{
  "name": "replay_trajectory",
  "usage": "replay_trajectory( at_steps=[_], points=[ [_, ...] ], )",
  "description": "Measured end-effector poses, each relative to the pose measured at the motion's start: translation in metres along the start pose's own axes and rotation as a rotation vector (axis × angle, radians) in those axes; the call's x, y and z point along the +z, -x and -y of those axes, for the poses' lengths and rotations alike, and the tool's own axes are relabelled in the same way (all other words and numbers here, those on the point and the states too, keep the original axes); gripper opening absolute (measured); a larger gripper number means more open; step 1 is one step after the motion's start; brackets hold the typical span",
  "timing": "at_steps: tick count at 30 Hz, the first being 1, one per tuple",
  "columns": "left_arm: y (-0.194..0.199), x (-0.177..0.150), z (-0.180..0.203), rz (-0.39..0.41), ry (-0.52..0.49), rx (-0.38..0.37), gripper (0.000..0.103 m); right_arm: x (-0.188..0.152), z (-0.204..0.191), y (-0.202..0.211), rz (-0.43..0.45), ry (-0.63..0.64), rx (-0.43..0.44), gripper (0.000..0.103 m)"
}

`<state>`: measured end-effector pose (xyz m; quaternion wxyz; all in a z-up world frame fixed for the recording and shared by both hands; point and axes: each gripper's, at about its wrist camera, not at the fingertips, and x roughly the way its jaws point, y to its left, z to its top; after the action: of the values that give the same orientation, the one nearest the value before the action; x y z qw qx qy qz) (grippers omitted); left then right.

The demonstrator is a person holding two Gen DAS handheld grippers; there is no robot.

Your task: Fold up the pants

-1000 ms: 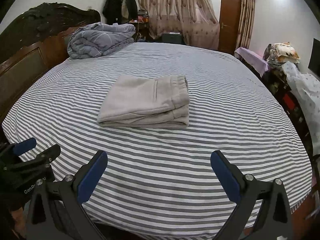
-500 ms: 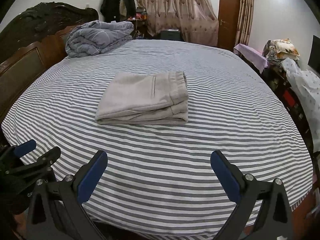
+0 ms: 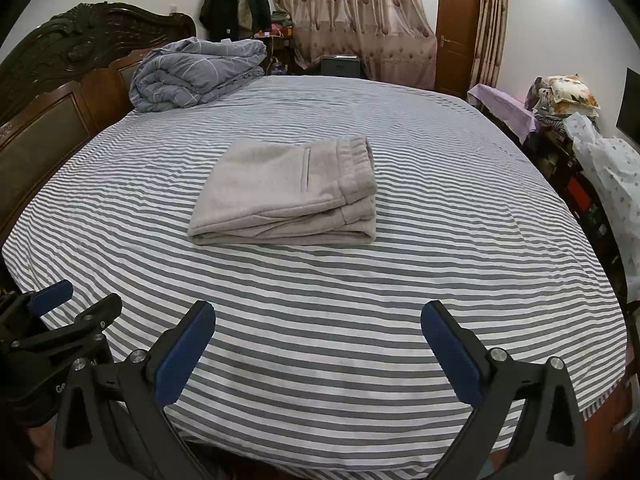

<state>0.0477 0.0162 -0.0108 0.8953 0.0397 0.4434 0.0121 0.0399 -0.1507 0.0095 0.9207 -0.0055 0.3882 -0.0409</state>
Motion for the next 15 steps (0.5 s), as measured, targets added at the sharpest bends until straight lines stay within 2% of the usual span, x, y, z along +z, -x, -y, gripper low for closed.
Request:
replay_trajectory(
  at_steps=[15],
  points=[
    [-0.0102, 0.0025, 0.0004, -0.021, -0.010, -0.012, 0.064, -0.0055, 0.0021, -0.0095, -0.023, 0.003, -0.005, 0.102]
  ],
)
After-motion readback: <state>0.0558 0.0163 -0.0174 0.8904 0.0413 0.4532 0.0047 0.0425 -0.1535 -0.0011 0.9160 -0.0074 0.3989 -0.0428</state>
